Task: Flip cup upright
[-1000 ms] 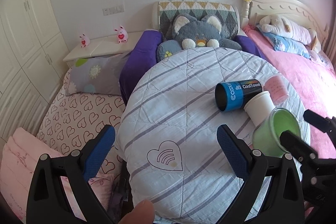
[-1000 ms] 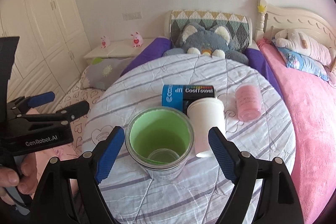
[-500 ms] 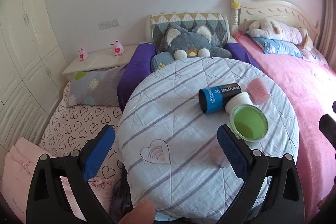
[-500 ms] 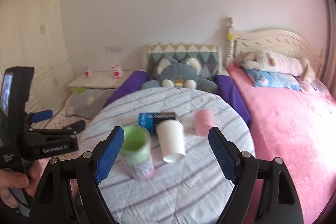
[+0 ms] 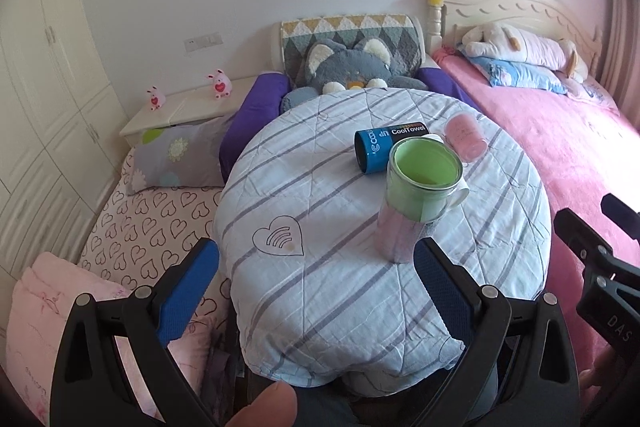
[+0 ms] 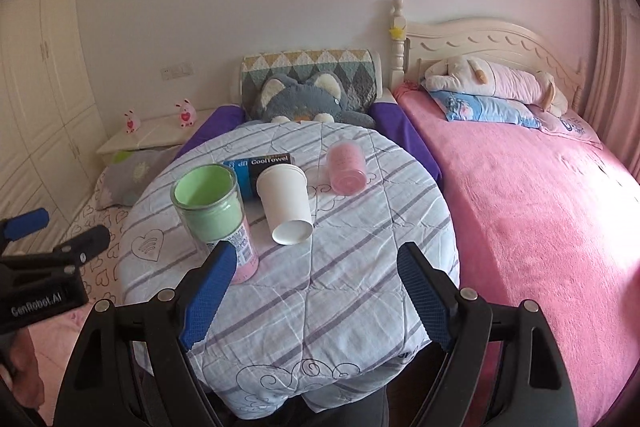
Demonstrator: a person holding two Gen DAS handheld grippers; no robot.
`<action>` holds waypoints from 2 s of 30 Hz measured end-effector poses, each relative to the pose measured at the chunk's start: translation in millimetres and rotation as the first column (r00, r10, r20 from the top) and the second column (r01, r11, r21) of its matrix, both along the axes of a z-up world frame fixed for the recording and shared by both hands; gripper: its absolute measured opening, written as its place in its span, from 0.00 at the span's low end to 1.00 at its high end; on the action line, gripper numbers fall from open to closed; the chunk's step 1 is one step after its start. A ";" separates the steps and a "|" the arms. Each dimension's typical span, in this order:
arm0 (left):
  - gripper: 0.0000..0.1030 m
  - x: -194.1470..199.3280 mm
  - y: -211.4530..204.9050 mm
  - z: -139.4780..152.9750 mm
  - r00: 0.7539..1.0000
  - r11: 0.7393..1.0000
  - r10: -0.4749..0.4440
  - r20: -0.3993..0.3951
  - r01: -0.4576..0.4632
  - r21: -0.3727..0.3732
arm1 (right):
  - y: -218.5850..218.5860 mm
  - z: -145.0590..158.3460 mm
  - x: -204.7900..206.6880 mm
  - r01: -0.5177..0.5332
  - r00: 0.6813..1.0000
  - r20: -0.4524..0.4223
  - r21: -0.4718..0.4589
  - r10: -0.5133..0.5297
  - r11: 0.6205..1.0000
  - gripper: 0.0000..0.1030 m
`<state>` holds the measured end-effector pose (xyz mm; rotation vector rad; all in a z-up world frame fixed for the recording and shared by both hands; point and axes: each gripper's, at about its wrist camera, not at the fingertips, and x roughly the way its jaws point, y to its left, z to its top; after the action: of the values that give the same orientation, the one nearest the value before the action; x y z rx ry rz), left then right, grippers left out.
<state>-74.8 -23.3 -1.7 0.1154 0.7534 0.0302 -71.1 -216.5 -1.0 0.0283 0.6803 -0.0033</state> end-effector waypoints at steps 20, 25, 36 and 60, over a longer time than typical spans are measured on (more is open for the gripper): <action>0.96 -10.4 12.3 1.3 0.999 0.999 0.032 0.006 -0.032 -0.015 | 17.0 -2.8 -2.6 -0.036 0.999 -0.013 -0.001 0.036 0.999 0.81; 0.96 -10.5 12.1 1.2 0.999 0.999 0.032 0.007 -0.032 -0.015 | 17.7 -2.9 -2.6 -0.034 0.999 -0.015 0.000 0.034 0.999 0.81; 0.96 -10.5 12.1 1.2 0.999 0.999 0.032 0.007 -0.032 -0.016 | 18.9 -4.1 -0.6 -0.042 0.999 -0.021 0.003 0.042 0.999 0.81; 0.96 -13.4 6.6 3.5 1.000 0.999 0.017 0.012 -0.017 -0.029 | 19.0 -3.9 -0.2 -0.045 0.999 -0.029 0.008 0.046 0.999 0.81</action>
<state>-88.2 -16.7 1.8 0.0809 0.7420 0.0358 -71.3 -197.5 -4.9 0.0194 0.7098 0.0425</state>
